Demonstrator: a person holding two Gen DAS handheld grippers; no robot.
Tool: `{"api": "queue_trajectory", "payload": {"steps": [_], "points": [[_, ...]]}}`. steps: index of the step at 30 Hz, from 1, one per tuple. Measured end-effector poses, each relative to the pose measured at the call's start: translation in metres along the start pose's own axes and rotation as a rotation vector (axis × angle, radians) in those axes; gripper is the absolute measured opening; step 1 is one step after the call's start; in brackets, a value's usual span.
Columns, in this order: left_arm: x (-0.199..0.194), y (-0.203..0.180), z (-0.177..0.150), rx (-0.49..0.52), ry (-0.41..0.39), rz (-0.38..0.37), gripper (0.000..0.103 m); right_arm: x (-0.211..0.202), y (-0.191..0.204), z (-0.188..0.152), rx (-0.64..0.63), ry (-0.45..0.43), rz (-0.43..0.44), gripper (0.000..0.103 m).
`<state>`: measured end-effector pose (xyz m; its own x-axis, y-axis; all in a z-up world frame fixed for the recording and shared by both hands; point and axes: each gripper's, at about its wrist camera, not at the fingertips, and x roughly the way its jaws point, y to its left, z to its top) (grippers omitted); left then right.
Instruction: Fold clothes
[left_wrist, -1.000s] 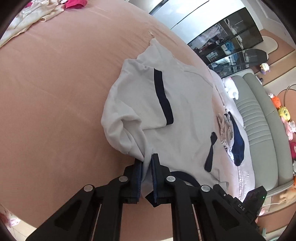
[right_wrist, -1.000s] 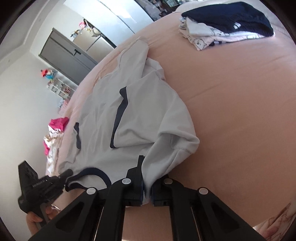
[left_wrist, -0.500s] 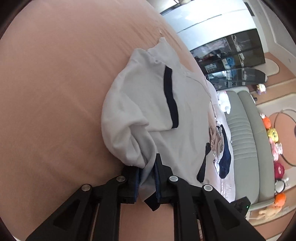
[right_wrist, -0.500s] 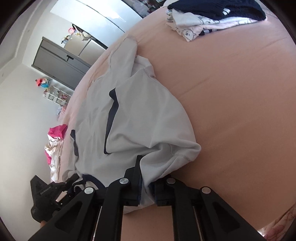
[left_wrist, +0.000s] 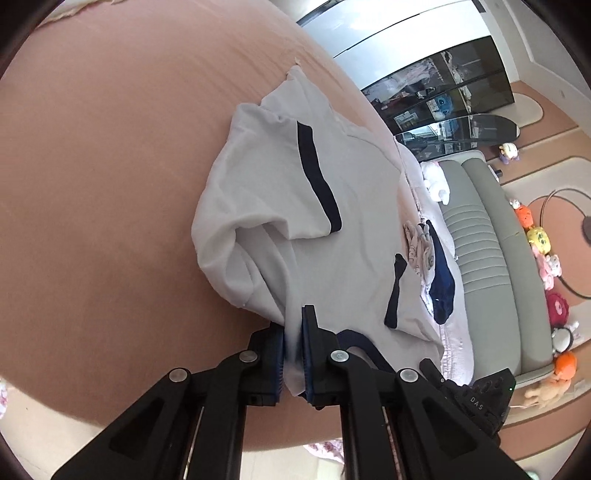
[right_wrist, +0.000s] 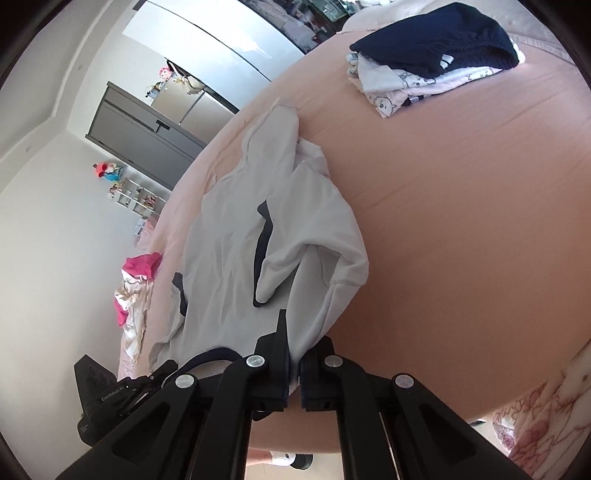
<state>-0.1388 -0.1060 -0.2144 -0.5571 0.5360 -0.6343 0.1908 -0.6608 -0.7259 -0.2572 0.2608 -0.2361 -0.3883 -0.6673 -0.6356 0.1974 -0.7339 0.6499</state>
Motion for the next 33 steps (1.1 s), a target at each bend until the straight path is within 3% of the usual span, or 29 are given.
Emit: {"api": "queue_trajectory", "payload": {"steps": [6, 8, 13, 14, 17, 20, 23, 25, 26, 27, 29, 31, 33], "points": [[-0.022, -0.005, -0.011, 0.070, 0.009, 0.003, 0.006, -0.024, 0.006, -0.010, -0.053, 0.005, 0.033, 0.002], [-0.019, 0.000, -0.012, 0.073, 0.021, 0.029, 0.006, -0.023, 0.003, -0.014, -0.051, 0.020, 0.007, 0.002], [-0.003, 0.028, -0.011, -0.130, 0.089, -0.045, 0.008, 0.002, -0.008, -0.017, 0.004, 0.106, -0.088, 0.005], [-0.001, 0.033, -0.011, -0.170, 0.100, -0.061, 0.008, 0.007, -0.012, -0.017, 0.028, 0.122, -0.097, 0.011], [-0.002, 0.028, -0.010, -0.137, 0.111, -0.025, 0.009, 0.017, -0.022, -0.014, 0.105, 0.143, -0.055, 0.023], [-0.017, 0.000, -0.012, 0.008, 0.117, 0.135, 0.009, 0.006, -0.012, -0.013, 0.054, 0.132, -0.124, 0.023], [-0.044, -0.029, -0.013, 0.159, 0.076, 0.268, 0.009, -0.023, 0.003, -0.012, -0.048, 0.071, -0.310, 0.023], [-0.052, -0.046, -0.009, 0.237, 0.035, 0.283, 0.010, -0.049, 0.021, -0.012, -0.152, -0.039, -0.437, 0.023], [-0.056, -0.054, -0.006, 0.277, 0.015, 0.291, 0.010, -0.059, 0.030, -0.011, -0.204, -0.093, -0.459, 0.027], [-0.059, -0.062, -0.004, 0.319, -0.001, 0.297, 0.011, -0.062, 0.036, -0.009, -0.252, -0.117, -0.444, 0.032], [-0.036, -0.079, -0.003, 0.458, 0.032, 0.288, 0.013, -0.050, 0.051, -0.005, -0.340, -0.089, -0.368, 0.057], [-0.005, -0.091, -0.006, 0.575, 0.083, 0.275, 0.014, -0.024, 0.062, -0.007, -0.420, -0.023, -0.328, 0.058], [0.009, -0.085, -0.011, 0.570, 0.138, 0.295, 0.014, 0.012, 0.071, -0.015, -0.493, 0.071, -0.315, 0.058]]}}
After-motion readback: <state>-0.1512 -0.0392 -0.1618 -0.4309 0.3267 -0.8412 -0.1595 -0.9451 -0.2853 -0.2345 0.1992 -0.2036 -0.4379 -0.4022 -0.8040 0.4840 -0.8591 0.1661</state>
